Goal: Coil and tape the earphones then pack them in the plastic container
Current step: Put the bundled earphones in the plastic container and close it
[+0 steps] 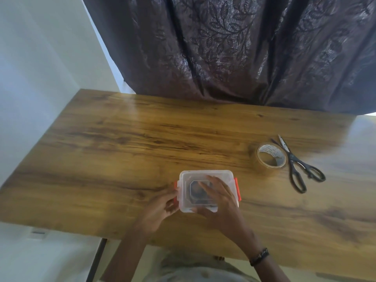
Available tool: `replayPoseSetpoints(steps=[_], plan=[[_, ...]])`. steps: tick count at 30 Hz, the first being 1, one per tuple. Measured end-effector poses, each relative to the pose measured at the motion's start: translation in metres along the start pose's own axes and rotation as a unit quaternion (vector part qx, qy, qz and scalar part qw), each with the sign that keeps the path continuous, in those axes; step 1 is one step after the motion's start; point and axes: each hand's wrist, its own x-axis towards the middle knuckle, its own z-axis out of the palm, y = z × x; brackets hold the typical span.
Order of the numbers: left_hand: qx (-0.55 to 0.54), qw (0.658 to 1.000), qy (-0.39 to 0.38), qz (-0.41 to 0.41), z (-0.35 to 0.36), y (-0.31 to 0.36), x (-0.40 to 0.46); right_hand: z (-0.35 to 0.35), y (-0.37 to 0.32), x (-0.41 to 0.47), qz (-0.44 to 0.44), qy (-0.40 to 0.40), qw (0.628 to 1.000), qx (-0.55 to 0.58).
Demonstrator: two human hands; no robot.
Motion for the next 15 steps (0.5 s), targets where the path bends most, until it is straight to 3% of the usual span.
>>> replayPoseSetpoints(steps=[2, 4, 8, 12, 15], plan=[[0.021, 0.998, 0.04, 0.036, 0.0, 0.0, 0.002, 0.001, 0.002, 0.0, 0.001, 0.002, 1.0, 0.006], [0.115, 0.98, 0.11, 0.122, 0.002, -0.001, 0.003, 0.002, 0.002, 0.0, 0.002, 0.002, 1.0, 0.013], [0.295, 0.894, 0.185, 0.283, 0.012, -0.007, -0.006, 0.001, -0.001, 0.0, 0.013, 0.005, 1.0, 0.025], [0.353, 0.856, 0.177, 0.334, 0.022, -0.016, -0.013, 0.002, -0.003, 0.0, 0.015, 0.009, 0.999, 0.035], [0.347, 0.856, 0.192, 0.332, 0.021, -0.021, -0.006, 0.004, 0.0, -0.001, 0.006, 0.008, 0.999, 0.037]])
